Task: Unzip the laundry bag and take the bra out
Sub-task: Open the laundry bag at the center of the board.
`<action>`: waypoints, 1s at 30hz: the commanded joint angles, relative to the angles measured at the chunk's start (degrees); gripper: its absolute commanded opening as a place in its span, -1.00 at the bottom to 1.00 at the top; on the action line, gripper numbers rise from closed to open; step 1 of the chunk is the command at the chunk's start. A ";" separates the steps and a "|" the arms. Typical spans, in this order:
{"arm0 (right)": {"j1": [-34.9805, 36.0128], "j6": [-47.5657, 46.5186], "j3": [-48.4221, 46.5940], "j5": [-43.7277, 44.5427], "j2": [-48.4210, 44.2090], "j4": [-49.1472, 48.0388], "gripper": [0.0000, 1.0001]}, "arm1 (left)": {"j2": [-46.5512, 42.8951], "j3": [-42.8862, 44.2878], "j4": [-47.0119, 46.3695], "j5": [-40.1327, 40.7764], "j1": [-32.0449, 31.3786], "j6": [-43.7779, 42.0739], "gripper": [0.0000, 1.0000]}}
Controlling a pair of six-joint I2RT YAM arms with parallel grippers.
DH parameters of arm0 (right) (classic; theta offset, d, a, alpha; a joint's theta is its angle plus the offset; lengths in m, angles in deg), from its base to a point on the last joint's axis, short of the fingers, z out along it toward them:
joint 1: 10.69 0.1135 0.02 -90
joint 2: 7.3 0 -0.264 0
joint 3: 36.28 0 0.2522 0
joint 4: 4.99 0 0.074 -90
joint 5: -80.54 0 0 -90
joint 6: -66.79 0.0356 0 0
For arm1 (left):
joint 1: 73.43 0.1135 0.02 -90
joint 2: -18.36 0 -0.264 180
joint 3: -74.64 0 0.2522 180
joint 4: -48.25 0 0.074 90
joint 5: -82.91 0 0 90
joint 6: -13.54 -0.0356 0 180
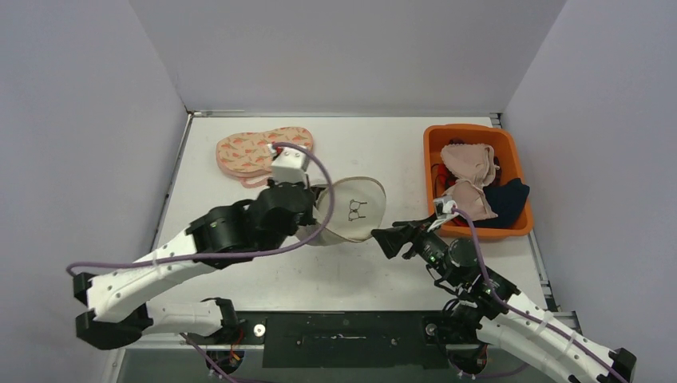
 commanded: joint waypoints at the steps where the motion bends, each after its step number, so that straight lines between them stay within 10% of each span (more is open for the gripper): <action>1: -0.50 3.36 -0.96 4.67 -2.20 1.12 0.67 | 12.41 6.61 13.26 11.24 -2.94 3.18 -1.00; 12: -0.41 3.50 -2.20 8.10 -6.83 10.53 0.63 | 4.79 -14.83 -11.40 -8.09 5.99 6.22 -1.00; 21: 2.39 10.81 -3.96 -3.52 8.42 -2.13 0.47 | 0.80 -24.48 -21.73 -17.54 8.12 10.78 -1.00; 30: 12.06 4.58 -9.73 9.96 17.06 -0.30 0.56 | -0.44 -27.43 -24.80 -21.42 8.45 12.60 -1.00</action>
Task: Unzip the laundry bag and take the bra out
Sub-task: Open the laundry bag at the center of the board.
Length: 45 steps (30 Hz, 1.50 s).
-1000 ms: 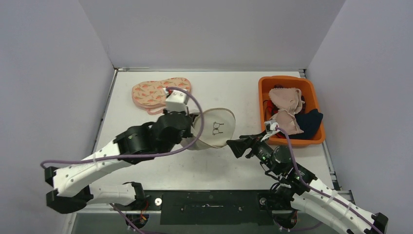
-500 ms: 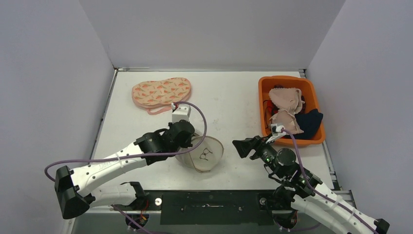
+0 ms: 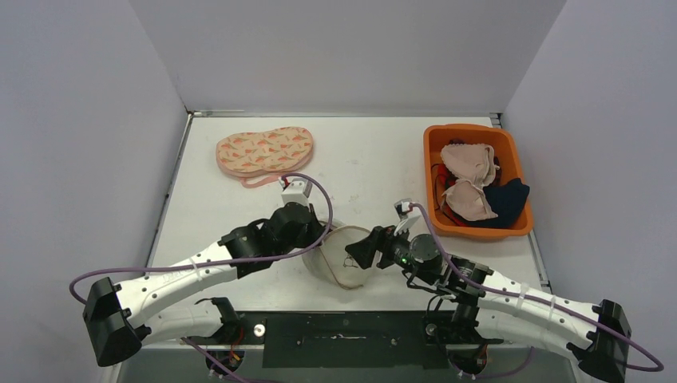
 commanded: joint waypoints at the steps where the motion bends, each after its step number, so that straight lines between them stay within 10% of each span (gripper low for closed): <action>1: 0.56 -6.46 -5.15 7.20 2.43 -2.99 0.57 | -2.09 0.25 -4.57 -2.42 0.31 1.25 -1.00; 11: -0.38 -19.06 -10.19 9.48 6.48 -1.70 0.71 | -3.54 -0.01 -3.10 -2.25 0.29 0.30 -1.00; 26: -8.40 -31.38 -20.13 -20.39 17.22 7.45 0.51 | -5.90 0.39 -2.52 -2.75 0.45 -3.64 -1.00; 37: -6.08 -34.64 -21.06 -22.12 14.94 11.27 -0.81 | -4.70 2.02 -0.77 -2.25 1.26 -4.36 -1.00; 45: 6.69 -40.97 -20.10 -14.53 7.76 12.96 -0.89 | -4.02 4.37 2.78 -5.49 6.82 -5.65 -1.00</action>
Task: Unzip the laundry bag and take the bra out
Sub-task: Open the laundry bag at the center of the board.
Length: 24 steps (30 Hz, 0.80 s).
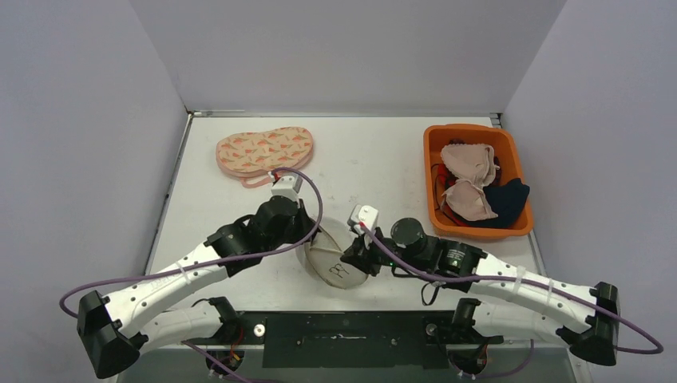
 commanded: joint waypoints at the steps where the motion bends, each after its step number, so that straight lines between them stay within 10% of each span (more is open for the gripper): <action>1: 7.50 -4.99 -1.65 5.32 -5.99 -0.09 -0.89 | -0.40 4.33 0.91 -2.66 4.17 -1.75 -1.00; 12: 19.98 -6.50 -4.47 16.11 -8.58 10.29 -0.82 | -4.53 5.76 3.03 -3.40 9.16 -2.12 -1.00; 19: 20.26 -1.92 -4.37 17.63 -10.47 13.83 0.21 | -5.90 8.66 3.87 0.72 10.25 -2.26 -1.00; 24: 20.18 8.92 -2.02 28.68 -15.22 8.18 0.57 | -6.10 9.84 3.58 2.89 10.28 -0.88 -1.00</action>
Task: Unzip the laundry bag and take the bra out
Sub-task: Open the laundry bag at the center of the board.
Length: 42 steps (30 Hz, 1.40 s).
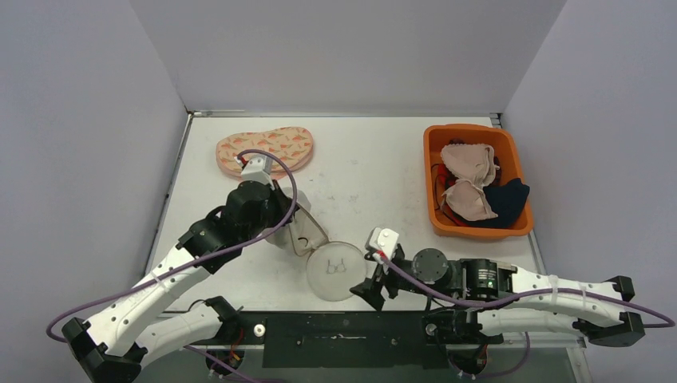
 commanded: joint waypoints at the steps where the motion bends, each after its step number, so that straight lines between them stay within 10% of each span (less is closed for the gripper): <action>1: 0.44 13.19 1.17 14.15 -5.45 -7.33 0.60 | -1.52 3.06 -2.43 3.20 0.38 1.41 -1.00; 14: -2.67 45.91 23.08 31.86 -9.22 -24.74 0.81 | -8.61 -7.47 -1.75 7.20 0.43 13.76 -1.00; 29: -2.74 45.94 24.82 12.94 24.40 -56.29 0.68 | -14.89 -20.48 -2.34 4.77 0.38 27.36 -1.00; 42: -12.63 52.84 30.25 6.67 31.85 -75.57 0.86 | -19.20 -28.14 -3.83 -0.48 0.37 25.62 -1.00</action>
